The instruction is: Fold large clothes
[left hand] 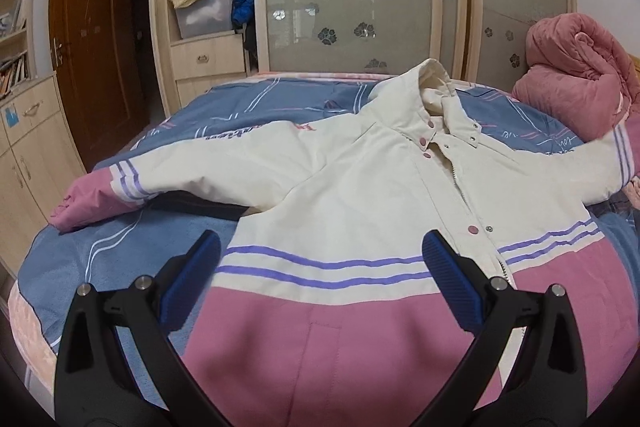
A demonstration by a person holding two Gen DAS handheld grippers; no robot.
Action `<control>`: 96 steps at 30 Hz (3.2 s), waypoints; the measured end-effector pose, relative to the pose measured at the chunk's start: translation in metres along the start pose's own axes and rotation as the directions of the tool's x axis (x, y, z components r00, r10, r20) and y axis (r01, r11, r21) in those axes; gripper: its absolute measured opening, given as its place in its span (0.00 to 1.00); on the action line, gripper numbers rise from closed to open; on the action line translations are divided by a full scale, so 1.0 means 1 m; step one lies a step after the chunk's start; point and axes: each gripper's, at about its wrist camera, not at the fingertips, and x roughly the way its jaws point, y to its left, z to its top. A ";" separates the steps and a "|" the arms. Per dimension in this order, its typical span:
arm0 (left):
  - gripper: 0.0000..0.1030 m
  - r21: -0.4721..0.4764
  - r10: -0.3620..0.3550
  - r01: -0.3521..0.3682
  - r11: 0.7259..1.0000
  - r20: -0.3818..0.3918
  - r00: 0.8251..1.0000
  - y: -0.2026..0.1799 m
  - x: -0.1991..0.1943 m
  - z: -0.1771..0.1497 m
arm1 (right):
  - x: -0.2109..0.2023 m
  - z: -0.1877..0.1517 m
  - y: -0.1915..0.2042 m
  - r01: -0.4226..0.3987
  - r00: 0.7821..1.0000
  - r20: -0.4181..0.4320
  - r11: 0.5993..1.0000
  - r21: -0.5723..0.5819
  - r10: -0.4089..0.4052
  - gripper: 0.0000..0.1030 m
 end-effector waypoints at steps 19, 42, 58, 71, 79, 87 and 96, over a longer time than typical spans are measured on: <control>0.98 -0.220 0.004 -0.011 0.976 -0.031 1.000 0.090 0.005 0.012 | -0.061 -0.266 0.341 -0.196 0.979 -0.135 0.528 -0.827 0.152 0.08; 0.98 -0.189 -0.154 0.127 0.974 -0.133 0.979 0.057 0.021 0.000 | -0.123 -0.334 0.240 -0.525 0.766 -0.572 0.798 -0.295 0.292 0.99; 0.98 -0.113 -0.194 0.179 0.977 -0.139 0.971 -0.004 0.015 -0.020 | -0.140 -0.337 0.189 -0.328 0.888 -0.453 0.807 -0.491 0.086 0.99; 0.98 -0.102 -0.277 0.266 0.959 -0.115 0.954 -0.023 0.008 -0.017 | -0.141 -0.309 0.161 -0.342 0.891 -0.436 0.823 -0.454 0.130 0.99; 0.98 -0.220 -0.431 0.387 0.895 -0.214 0.877 -0.044 0.037 0.005 | -0.137 -0.300 0.150 -0.360 0.884 -0.435 0.842 -0.402 0.171 0.99; 0.98 -0.661 -0.724 0.433 0.613 -0.249 0.643 -0.052 0.146 0.018 | -0.124 -0.283 0.134 -0.341 0.885 -0.420 0.892 -0.296 0.199 0.99; 0.83 -0.610 -0.626 0.338 0.717 -0.349 0.697 -0.089 0.213 0.030 | -0.126 -0.277 0.134 -0.368 0.874 -0.424 0.894 -0.256 0.238 0.99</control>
